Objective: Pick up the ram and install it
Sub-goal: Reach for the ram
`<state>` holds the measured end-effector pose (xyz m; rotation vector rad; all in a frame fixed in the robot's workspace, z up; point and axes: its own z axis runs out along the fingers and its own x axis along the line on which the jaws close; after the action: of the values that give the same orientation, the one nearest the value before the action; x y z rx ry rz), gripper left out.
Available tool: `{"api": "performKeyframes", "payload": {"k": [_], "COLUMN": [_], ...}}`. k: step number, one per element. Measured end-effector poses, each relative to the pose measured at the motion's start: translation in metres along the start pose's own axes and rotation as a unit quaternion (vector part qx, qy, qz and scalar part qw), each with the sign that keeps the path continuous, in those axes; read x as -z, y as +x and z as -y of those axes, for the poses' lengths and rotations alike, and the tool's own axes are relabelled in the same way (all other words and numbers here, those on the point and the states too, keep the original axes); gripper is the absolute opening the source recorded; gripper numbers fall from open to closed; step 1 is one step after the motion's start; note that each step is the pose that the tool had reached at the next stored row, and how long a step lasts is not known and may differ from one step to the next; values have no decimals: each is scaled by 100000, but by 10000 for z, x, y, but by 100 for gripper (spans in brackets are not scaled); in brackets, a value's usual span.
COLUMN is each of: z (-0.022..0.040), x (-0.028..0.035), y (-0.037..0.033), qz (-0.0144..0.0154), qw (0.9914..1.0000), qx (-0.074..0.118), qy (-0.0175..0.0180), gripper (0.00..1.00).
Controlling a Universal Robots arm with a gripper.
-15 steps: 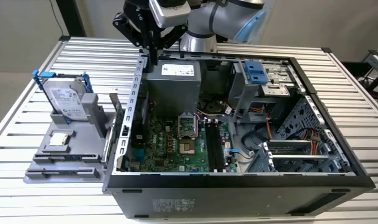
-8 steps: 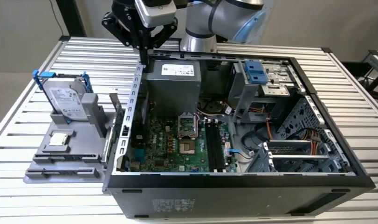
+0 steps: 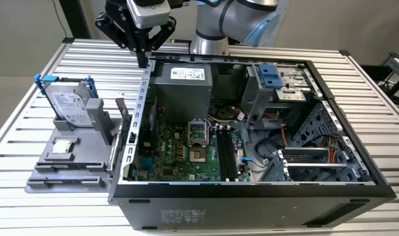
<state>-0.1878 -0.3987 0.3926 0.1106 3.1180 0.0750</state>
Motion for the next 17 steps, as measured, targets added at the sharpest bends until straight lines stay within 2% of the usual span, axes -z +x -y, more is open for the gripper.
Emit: {"api": "performKeyframes", "payload": {"k": [8,17], "z": [13,30], "x": [4,10], "y": [184,420], "qz": [0,0], "qw": [100000,100000], "qx": [0,5], "qy": [2,1], "gripper": [0,0]}}
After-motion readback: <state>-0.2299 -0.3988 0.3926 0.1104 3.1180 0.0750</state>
